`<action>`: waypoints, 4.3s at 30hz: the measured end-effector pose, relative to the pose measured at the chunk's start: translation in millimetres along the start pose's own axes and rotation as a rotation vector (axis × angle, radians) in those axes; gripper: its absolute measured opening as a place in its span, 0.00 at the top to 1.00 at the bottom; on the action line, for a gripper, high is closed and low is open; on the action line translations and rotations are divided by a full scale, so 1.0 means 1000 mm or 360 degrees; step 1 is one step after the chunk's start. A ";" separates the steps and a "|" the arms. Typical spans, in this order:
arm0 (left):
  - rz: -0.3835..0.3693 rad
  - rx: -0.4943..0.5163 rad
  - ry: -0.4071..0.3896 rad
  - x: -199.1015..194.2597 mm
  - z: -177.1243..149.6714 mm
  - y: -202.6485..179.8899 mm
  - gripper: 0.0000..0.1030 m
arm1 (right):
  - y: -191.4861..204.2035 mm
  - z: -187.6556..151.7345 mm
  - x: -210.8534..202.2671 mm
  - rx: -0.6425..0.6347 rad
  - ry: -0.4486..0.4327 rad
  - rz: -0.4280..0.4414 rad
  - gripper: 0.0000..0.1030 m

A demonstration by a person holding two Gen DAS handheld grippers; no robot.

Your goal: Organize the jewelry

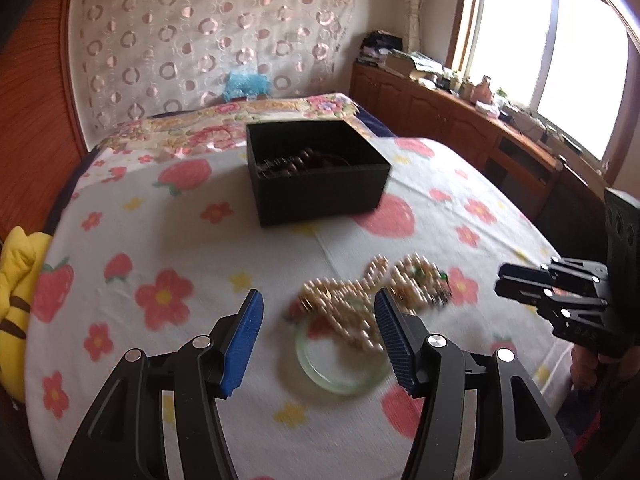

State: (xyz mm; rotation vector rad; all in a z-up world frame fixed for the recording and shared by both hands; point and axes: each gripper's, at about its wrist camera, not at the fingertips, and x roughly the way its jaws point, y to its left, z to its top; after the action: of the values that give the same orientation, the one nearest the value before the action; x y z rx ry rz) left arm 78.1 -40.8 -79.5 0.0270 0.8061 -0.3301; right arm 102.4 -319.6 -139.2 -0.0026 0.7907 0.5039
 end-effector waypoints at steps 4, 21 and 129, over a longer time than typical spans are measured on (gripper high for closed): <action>-0.0053 0.0015 0.0063 0.006 -0.010 -0.009 0.55 | 0.003 -0.005 0.005 -0.0020 0.0018 -0.0005 0.76; -0.0079 0.0004 0.0207 0.033 -0.009 -0.018 0.78 | -0.002 -0.008 0.008 0.0006 0.0025 0.0050 0.76; 0.0081 0.0097 -0.0624 -0.126 0.166 0.011 0.94 | 0.035 0.185 0.038 -0.0474 -0.0083 0.0020 0.98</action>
State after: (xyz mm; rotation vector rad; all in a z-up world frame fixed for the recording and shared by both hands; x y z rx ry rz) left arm 117.2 -20.0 124.5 0.0385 0.4062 -0.2995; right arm 235.7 -237.5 -27.6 -0.2593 0.6593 0.6272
